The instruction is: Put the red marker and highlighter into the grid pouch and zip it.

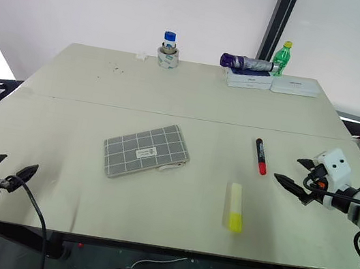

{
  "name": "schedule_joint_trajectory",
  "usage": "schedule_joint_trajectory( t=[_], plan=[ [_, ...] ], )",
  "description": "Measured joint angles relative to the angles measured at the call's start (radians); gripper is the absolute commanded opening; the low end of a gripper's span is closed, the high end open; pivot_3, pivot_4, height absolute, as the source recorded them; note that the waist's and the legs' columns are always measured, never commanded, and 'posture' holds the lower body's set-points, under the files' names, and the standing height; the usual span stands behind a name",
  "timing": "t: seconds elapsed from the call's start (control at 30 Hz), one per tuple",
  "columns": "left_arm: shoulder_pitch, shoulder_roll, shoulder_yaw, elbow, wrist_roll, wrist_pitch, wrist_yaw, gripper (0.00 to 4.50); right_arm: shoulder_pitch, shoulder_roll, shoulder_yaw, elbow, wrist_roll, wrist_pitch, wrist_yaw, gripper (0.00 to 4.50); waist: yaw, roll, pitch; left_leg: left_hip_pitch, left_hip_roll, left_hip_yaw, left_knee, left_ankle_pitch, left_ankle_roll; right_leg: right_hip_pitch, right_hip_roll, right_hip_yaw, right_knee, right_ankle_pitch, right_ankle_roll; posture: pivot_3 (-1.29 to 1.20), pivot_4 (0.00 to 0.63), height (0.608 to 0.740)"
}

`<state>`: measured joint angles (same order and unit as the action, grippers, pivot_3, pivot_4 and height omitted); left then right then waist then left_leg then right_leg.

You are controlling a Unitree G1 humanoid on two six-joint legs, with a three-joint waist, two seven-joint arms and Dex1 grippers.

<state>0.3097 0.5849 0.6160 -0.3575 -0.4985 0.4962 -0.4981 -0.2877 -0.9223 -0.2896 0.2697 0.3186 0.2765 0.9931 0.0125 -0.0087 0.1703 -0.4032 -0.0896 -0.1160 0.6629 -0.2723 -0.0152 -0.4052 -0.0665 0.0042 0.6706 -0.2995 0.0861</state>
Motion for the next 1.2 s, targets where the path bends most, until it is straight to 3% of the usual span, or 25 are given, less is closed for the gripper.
schedule_joint_trajectory(
  t=[0.43,0.7,1.0,1.1,1.2],
  plan=[
    [0.006,0.013,-0.015,-0.022,0.012,-0.007,-0.021,4.49,-0.010,0.012,0.017,-0.047,0.008,0.019,-0.002,4.50,0.000,0.000,0.000,0.000,0.000,0.000,0.000,0.000,0.000,0.000,0.000,0.000,0.000,0.000,0.000,0.00,0.150,0.740],
    [-0.001,0.077,-0.154,-0.035,0.179,-0.169,-0.078,4.49,-0.044,0.103,0.095,-0.234,0.056,0.113,-0.022,4.50,0.002,0.001,0.000,0.000,0.000,0.000,-0.001,0.000,0.000,0.000,0.000,0.000,-0.002,0.000,0.000,0.00,0.150,0.740],
    [-0.116,0.122,-0.298,0.055,0.314,-0.308,-0.132,4.49,-0.049,0.167,0.137,-0.354,0.080,0.178,-0.076,4.50,0.000,0.001,0.000,-0.001,0.000,0.000,-0.001,0.000,0.000,-0.001,0.000,0.000,-0.002,0.001,0.000,0.00,0.150,0.740],
    [-0.147,0.145,-0.339,0.110,0.356,-0.372,-0.153,4.50,-0.064,0.195,0.162,-0.354,0.076,0.193,-0.096,3.72,0.000,0.001,0.000,0.000,0.000,0.000,-0.002,0.000,0.000,-0.001,0.000,0.000,-0.002,0.001,0.000,0.00,0.150,0.740],
    [-0.185,0.171,-0.383,0.168,0.418,-0.456,-0.160,4.50,-0.109,0.218,0.220,-0.343,0.034,0.210,-0.142,2.18,-0.003,0.001,0.000,0.000,0.000,0.001,-0.002,0.000,0.000,-0.002,0.001,0.000,-0.002,0.001,-0.001,0.00,0.150,0.740]
  ],
)
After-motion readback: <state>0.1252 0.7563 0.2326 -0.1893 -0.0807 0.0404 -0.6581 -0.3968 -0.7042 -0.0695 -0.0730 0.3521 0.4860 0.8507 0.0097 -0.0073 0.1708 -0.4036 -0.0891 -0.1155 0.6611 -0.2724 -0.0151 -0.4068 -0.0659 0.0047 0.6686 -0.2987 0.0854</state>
